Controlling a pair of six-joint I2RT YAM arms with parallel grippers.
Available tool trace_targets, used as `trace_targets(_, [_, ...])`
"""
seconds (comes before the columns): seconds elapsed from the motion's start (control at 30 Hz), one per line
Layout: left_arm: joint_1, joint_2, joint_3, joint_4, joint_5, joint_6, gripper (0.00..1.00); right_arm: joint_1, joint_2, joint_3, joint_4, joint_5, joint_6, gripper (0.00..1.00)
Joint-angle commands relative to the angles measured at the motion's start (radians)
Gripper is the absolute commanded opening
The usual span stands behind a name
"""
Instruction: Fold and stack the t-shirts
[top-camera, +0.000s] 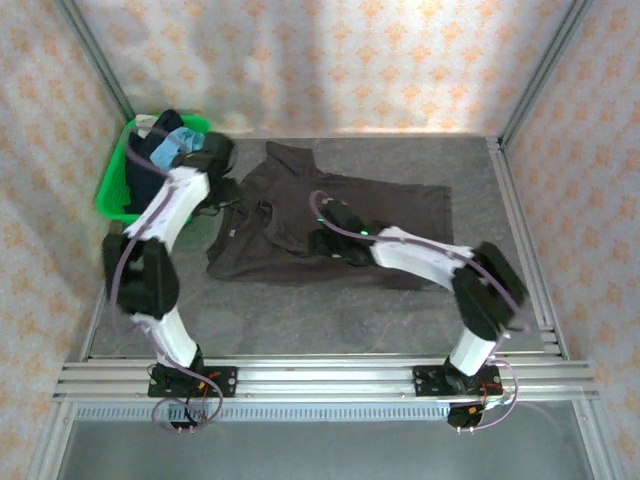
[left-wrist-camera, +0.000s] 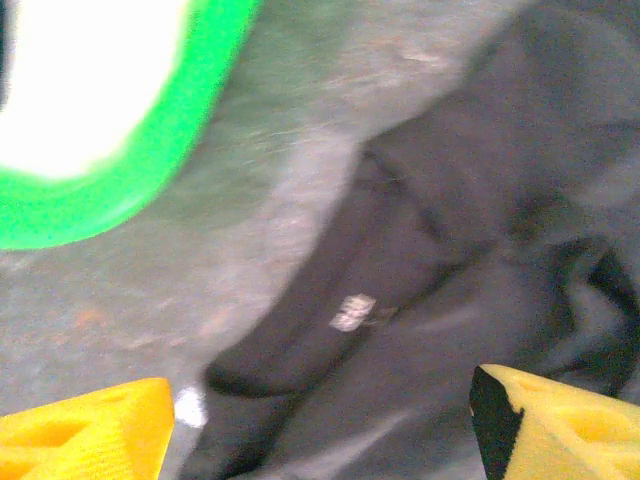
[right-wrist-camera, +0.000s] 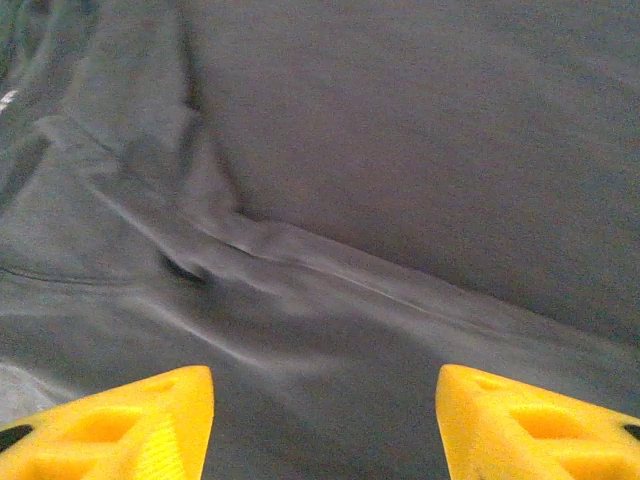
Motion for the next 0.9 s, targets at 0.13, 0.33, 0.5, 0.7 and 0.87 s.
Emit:
trace_targets(0.13, [0.06,-0.066,-0.369,0.217,0.171,-0.034,0.72,0.091,0.342,0.408,-0.097,0.086,-0.087,0.62])
trace_targets(0.33, [0.08,-0.022,-0.423,0.257,0.183,-0.029,0.57,0.1,0.526,0.651,-0.215,0.206,-0.1,0.57])
trace_targets(0.5, [0.088,-0.021,-0.447,0.265,0.185,-0.019,0.35,0.1,0.626,0.805,-0.325,0.308,-0.112,0.28])
trace_targets(0.7, [0.096,-0.023,-0.477,0.278,0.183,-0.017,0.14,0.097,0.599,0.794,-0.324,0.342,-0.146,0.05])
trace_targets(0.87, [0.1,-0.013,-0.486,0.283,0.187,-0.014,0.03,0.058,0.532,0.73,-0.282,0.331,-0.155,0.0])
